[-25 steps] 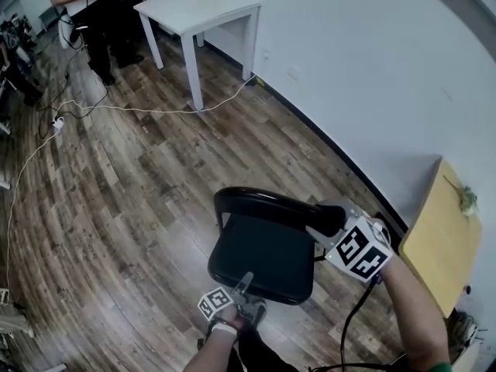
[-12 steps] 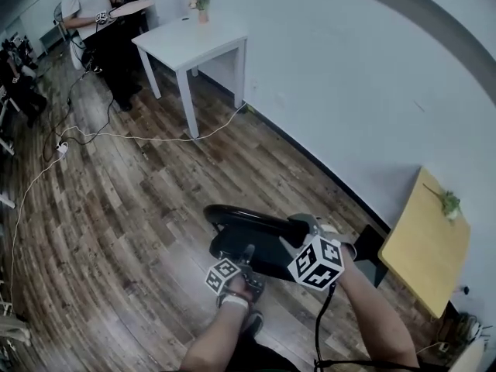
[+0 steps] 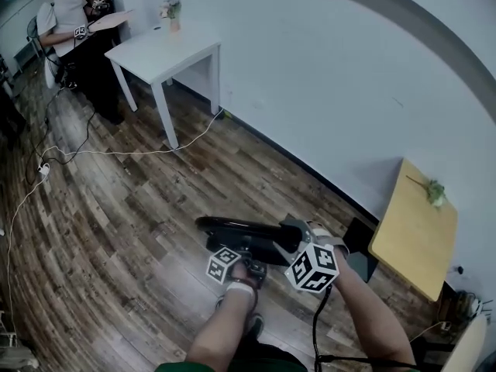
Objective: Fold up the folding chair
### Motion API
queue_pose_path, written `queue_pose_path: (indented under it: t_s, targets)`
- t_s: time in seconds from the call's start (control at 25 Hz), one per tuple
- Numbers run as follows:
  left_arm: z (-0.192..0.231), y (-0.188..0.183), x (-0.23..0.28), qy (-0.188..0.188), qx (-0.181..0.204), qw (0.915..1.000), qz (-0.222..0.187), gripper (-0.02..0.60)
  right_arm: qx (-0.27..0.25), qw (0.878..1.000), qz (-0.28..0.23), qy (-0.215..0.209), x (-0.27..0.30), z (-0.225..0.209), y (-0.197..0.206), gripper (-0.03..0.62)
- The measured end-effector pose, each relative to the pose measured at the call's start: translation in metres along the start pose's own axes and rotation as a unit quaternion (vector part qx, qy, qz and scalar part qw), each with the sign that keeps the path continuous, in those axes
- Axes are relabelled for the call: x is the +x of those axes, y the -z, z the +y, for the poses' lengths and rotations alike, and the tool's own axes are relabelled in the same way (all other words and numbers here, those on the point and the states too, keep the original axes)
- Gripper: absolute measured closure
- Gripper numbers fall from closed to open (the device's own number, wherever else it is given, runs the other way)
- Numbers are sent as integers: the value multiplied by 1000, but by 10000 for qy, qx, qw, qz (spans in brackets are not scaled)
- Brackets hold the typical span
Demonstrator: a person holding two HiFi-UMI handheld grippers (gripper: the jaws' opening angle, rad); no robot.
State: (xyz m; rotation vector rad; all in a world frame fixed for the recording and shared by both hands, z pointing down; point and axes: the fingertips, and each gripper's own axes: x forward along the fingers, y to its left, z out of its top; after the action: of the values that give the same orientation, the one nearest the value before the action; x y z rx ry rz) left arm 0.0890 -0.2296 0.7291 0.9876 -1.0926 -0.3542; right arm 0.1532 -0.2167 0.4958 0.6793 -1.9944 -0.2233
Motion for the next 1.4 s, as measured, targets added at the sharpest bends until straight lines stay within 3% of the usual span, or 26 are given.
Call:
queue_pose_path:
  t_s: [0.2, 0.32, 0.56, 0.76, 1.04, 1.24, 1.4]
  targets:
    - [-6, -4, 9, -347, -67, 9994, -55, 227, -43, 10000, 9, 86, 2, -6, 0, 421]
    - [-15, -6, 18, -312, -70, 9995, -38, 259, -42, 9999, 6, 98, 3, -13, 1, 421]
    - [-31, -10, 34, -268, -46, 9996, 106, 262, -39, 9999, 29, 165, 10, -26, 2, 421]
    - [-44, -2, 40, 181, 401, 9965, 707, 276, -55, 9999, 23, 129, 15, -46, 6, 421]
    - [-26, 9, 9, 506, 1248, 9771, 1647, 290, -27, 10000, 30, 90, 19, -48, 6, 421]
    - [-29, 1, 11, 743, 874, 9834, 1403, 302, -73, 9998, 3, 192, 16, -39, 2, 421]
    - [-45, 2, 23, 805, 1024, 9807, 1455, 290, -80, 9997, 40, 228, 21, -54, 7, 418]
